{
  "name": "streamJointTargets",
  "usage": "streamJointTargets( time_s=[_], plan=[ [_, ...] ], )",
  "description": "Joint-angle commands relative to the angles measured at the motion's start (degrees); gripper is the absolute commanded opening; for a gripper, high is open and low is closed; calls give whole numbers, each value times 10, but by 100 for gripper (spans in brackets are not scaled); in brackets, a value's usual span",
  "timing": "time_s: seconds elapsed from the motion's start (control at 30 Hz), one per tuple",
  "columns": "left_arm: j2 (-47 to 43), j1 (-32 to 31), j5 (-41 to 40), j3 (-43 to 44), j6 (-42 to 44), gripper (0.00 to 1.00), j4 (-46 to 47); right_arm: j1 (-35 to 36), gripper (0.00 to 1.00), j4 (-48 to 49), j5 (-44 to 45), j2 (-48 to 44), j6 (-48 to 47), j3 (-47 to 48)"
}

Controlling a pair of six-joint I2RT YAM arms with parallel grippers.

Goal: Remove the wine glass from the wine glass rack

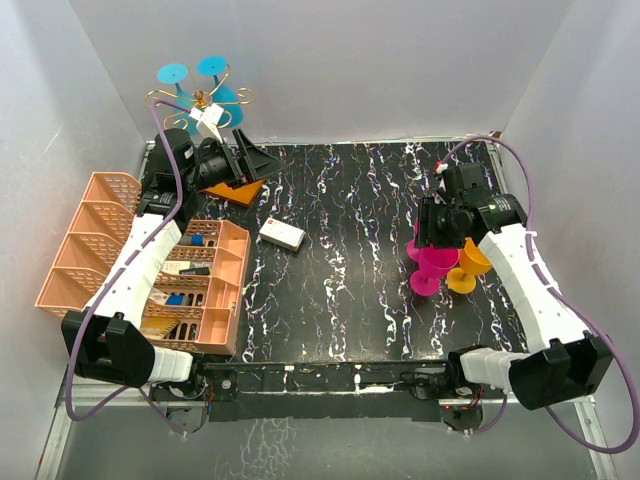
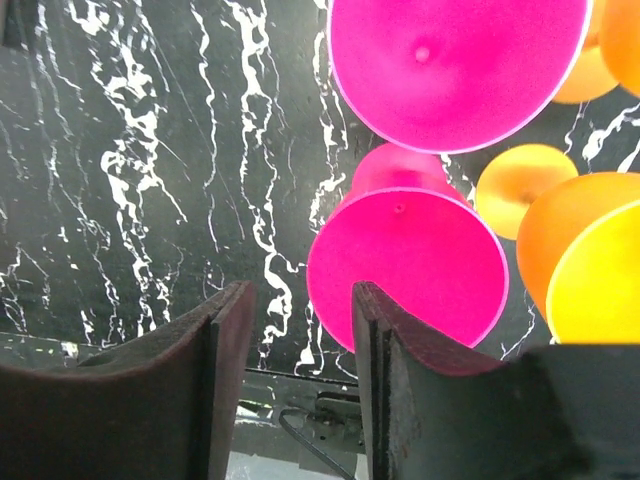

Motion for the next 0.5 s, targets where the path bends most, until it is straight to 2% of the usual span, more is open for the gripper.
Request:
streamJointTargets(
  time_s=[0.0,0.17,0.3,0.37,0.4,0.47],
  plan=[
    [-22,-2,-17,33,13,97,-11,3,53,51,-11,-36,-13,40],
    [-29,-2,-50,59,42,97,-49,3,66,100,-43,-80,-15,31],
    [-27,-2,-70,86,56,97,-80,3,79,171,-89,-125,-15,-11],
    [-22,-2,-84,106,66,97,-101,3,82,212,-110,-148,-12,-35],
    [-20,-2,-94,118,71,97,-117,3,94,229,-117,-159,-10,-45],
    [-15,-2,-115,138,81,97,-132,3,99,267,-125,-179,-4,-67]
  ],
)
